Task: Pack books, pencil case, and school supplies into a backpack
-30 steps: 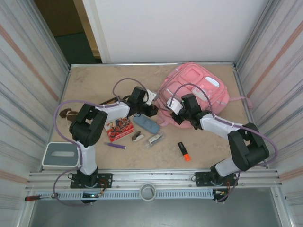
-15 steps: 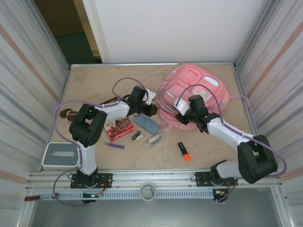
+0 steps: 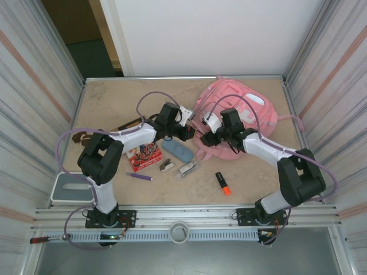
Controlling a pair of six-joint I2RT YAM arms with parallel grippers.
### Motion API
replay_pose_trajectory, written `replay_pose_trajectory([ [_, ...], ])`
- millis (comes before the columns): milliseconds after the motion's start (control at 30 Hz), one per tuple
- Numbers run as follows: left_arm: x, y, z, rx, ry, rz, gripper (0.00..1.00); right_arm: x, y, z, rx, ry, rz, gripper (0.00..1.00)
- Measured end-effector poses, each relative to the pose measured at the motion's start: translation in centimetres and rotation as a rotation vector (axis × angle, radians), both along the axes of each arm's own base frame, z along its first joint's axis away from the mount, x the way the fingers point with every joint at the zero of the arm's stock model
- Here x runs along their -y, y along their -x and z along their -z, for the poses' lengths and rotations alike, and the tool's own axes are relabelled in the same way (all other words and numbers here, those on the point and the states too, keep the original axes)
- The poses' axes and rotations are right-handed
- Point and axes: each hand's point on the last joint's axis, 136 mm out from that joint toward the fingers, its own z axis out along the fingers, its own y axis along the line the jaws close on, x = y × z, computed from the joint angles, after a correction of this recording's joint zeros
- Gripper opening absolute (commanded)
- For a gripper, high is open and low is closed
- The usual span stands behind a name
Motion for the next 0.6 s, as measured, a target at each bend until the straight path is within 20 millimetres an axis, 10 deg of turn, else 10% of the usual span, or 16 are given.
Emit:
replay_pose_trajectory([
  [233,-0.5,0.3,0.6,-0.009,-0.017,-0.012,0.0,-0.2,-0.6,0.9,-0.02,0.02,-0.003,0.04],
  [600,-1.9,-1.6,-0.8,0.024,0.004,-0.063,0.0,3.0,-0.3,-2.8,0.07,-0.015,0.057,0.0],
])
